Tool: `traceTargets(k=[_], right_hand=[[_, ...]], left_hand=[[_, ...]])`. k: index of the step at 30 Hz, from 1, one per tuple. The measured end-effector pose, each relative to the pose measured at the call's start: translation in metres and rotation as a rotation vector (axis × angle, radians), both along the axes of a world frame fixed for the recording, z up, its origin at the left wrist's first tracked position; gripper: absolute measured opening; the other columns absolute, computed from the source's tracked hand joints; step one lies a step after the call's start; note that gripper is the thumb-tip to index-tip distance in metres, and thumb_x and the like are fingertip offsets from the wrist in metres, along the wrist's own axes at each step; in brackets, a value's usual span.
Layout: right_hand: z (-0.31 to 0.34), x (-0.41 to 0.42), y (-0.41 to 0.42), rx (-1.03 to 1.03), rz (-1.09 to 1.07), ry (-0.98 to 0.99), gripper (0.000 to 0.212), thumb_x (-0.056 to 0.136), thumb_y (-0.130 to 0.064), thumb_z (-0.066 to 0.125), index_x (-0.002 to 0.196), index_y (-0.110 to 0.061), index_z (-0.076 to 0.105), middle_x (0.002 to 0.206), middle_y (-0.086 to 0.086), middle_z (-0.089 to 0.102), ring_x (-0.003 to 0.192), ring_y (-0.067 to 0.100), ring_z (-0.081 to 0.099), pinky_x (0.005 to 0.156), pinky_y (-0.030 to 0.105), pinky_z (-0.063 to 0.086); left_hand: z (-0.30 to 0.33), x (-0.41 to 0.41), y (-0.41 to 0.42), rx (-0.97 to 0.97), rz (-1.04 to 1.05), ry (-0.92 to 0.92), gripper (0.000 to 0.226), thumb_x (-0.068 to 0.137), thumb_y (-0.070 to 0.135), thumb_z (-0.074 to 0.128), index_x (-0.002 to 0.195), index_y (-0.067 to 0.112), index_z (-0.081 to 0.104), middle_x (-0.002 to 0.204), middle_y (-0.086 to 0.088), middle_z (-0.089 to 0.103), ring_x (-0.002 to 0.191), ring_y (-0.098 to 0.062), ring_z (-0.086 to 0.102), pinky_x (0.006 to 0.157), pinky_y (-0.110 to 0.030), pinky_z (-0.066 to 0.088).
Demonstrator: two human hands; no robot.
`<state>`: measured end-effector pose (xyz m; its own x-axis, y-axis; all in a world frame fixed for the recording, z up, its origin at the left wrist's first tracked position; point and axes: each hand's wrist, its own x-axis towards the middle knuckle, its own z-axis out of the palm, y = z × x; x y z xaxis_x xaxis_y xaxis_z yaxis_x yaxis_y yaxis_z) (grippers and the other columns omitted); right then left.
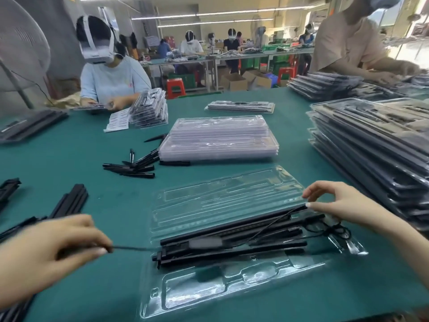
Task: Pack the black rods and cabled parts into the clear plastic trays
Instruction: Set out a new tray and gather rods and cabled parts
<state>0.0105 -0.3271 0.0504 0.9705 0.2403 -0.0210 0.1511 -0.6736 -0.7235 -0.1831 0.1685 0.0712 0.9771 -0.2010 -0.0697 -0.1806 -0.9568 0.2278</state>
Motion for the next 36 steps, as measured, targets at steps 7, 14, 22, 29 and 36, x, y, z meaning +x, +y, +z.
traceTargets(k=[7,14,22,29,36], right_hand=[[-0.025,-0.020,-0.013,-0.055,0.027,-0.256,0.023,0.086,-0.011,0.067,0.103,-0.026,0.062,0.106,-0.010,0.061,0.090,0.006,0.057,0.074,0.008,0.041],[-0.053,-0.047,-0.004,0.083,-0.272,-0.364,0.019,0.091,-0.010,0.060,0.102,-0.025,0.063,0.097,-0.001,0.061,0.075,0.003,0.055,0.070,0.003,0.036],[-0.062,-0.080,0.030,0.215,-0.336,-0.396,0.030,0.091,-0.017,0.057,0.100,-0.045,0.058,0.096,-0.009,0.053,0.068,0.007,0.051,0.065,0.003,0.036],[-0.050,-0.074,0.020,0.253,-0.176,-0.318,0.019,0.089,-0.038,0.051,0.082,-0.042,0.069,0.109,-0.015,0.052,0.111,0.009,0.041,0.091,0.018,0.028],[-0.039,-0.072,-0.030,0.000,0.248,-0.376,0.037,0.077,-0.049,0.062,0.114,-0.041,0.063,0.118,-0.018,0.057,0.120,0.007,0.042,0.102,0.013,0.028]], left_hand=[[-0.002,0.025,-0.147,0.037,-0.180,-0.201,0.038,0.081,0.065,0.036,0.103,0.050,0.063,0.092,0.031,0.056,0.077,0.015,0.053,0.061,-0.002,0.041],[-0.031,0.033,-0.185,-0.019,-0.190,-0.357,0.035,0.051,0.049,0.089,0.076,0.036,0.067,0.075,0.024,0.057,0.068,0.004,0.052,0.057,-0.011,0.042],[-0.040,0.033,-0.157,-0.381,-0.079,-0.305,0.011,0.090,0.029,0.060,0.098,0.030,0.067,0.088,0.029,0.053,0.092,0.009,0.047,0.078,-0.007,0.037],[-0.049,0.041,-0.181,-0.557,-0.047,-0.201,0.016,0.091,0.023,0.061,0.102,0.032,0.070,0.080,0.013,0.045,0.085,0.005,0.046,0.072,-0.008,0.034],[-0.055,0.040,-0.193,-0.577,-0.106,-0.250,0.009,0.088,0.023,0.066,0.089,0.031,0.071,0.084,0.015,0.052,0.088,0.005,0.043,0.077,-0.008,0.033]])
